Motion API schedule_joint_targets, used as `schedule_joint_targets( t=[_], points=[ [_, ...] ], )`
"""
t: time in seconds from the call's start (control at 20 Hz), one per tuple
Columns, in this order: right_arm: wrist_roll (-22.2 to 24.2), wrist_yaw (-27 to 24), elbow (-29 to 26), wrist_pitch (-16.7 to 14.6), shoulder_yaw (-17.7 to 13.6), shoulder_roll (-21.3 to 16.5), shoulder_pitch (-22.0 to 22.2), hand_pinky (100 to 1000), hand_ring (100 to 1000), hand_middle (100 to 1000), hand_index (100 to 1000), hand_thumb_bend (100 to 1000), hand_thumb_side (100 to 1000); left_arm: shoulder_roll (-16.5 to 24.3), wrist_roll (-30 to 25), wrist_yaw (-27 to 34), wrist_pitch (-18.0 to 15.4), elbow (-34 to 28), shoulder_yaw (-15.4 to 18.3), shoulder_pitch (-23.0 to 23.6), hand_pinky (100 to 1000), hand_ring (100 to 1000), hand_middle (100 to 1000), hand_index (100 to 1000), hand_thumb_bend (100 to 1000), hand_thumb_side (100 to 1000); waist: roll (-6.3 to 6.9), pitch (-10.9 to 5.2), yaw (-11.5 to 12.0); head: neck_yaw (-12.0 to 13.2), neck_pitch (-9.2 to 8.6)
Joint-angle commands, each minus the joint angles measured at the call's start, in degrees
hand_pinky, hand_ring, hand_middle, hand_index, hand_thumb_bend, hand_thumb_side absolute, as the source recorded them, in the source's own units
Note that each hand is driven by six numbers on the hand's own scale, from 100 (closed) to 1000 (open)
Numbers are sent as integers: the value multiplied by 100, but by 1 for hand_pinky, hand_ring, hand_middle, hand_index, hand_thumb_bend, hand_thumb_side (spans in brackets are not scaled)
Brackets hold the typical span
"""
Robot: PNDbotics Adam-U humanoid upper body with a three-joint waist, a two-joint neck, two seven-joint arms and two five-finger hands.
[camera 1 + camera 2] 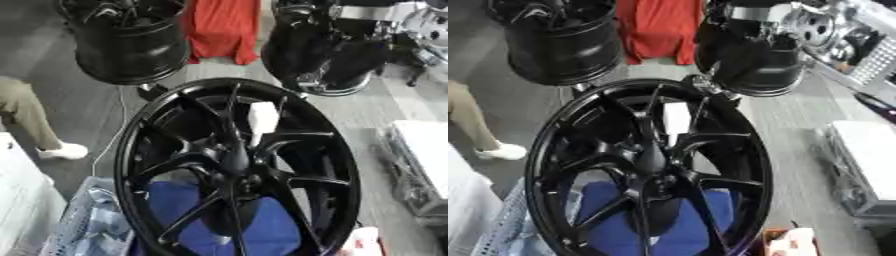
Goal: Pull the pin out of the wheel hub.
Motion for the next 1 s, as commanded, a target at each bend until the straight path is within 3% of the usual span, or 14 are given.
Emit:
schedule_joint_targets(
  t=[0.05, 0.65, 1.0],
  points=[
    [249, -240, -36, 380, 93, -8, -23, 764, 821, 870, 836, 520, 272, 34, -31, 21, -5, -84, 10, -125, 701, 624, 588, 716, 100, 621, 17, -17, 11, 9, -7],
    [-316, -546, -36, 200, 294, 190, 23, 754, 822, 876, 823, 452, 135, -8, -56, 26, 30, -84, -13, -144, 701, 623, 587, 715, 100, 625, 4, 112, 56, 16, -7],
    [-390, 99, -36, 207, 418, 263, 63, 788, 833, 881, 844, 426, 100, -31, -70, 27, 36, -84, -20, -158, 702, 623, 586, 714, 100, 627, 1, 175, 63, 29, -7]
  ],
)
